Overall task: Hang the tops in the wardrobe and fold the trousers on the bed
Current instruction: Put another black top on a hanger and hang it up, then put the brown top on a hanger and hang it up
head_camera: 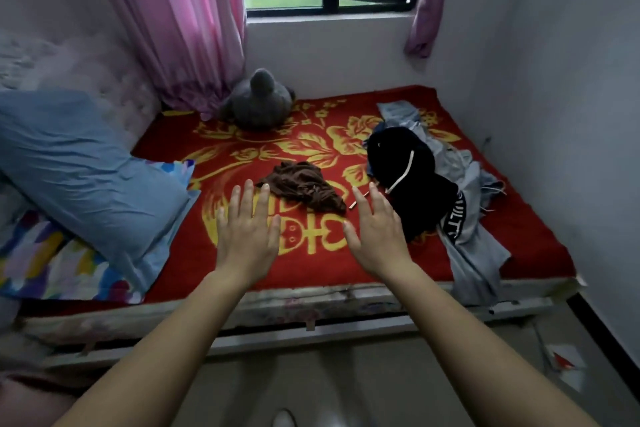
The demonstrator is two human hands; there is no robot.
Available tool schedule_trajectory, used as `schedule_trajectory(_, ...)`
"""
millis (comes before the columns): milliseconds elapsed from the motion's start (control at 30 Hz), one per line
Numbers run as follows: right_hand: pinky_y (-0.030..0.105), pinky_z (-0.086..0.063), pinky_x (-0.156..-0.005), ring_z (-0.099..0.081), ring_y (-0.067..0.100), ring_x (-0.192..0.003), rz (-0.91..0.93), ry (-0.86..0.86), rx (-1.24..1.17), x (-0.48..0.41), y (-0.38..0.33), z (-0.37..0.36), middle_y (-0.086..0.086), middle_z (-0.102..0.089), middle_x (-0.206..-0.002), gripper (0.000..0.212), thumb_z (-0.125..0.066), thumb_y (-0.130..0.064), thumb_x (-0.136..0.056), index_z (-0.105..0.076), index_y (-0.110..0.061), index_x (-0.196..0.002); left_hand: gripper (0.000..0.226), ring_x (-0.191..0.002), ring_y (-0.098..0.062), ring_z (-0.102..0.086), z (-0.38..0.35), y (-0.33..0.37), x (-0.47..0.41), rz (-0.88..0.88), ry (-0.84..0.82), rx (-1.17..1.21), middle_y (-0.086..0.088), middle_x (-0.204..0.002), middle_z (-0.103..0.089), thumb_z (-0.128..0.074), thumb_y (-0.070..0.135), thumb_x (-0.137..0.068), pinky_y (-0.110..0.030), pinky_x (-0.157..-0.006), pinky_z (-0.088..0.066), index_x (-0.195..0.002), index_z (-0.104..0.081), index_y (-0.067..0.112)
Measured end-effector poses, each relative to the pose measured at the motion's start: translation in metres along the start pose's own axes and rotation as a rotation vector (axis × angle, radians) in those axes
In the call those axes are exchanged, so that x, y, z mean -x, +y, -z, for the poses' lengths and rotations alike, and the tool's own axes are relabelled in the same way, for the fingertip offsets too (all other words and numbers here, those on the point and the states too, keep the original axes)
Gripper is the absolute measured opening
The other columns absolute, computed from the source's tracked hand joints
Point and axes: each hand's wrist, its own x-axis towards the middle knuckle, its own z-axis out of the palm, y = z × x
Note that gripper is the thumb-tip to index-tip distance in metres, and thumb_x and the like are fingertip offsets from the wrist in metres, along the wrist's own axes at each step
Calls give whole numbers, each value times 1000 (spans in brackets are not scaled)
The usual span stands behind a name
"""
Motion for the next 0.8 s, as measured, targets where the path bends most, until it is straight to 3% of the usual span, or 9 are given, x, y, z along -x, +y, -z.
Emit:
schedule_trajectory(367,44,-21,-119,-10,27,-152,-85,-123,46,-155,-29,-75,9,-7,-165,67,-45,-42,-102,-12,-26,-159,60,-152,-23,1,-54,-81,-184,-19,-123,48,-4,-165,-4,-28,40,-104,-47,-121,-10,-158,-9,21)
schedule_trajectory(800,46,-24,-119,-17,30,-150,-164,-236,-29,-358,57,-160,12,-15,-164,69,-51,-38,-99,-16,-23,-158,60,-152,-20,2,-172,-74,-347,65,-284,34,-4,-165,-4,-29,40,-104,-47,-122,-9,-158,-9,21)
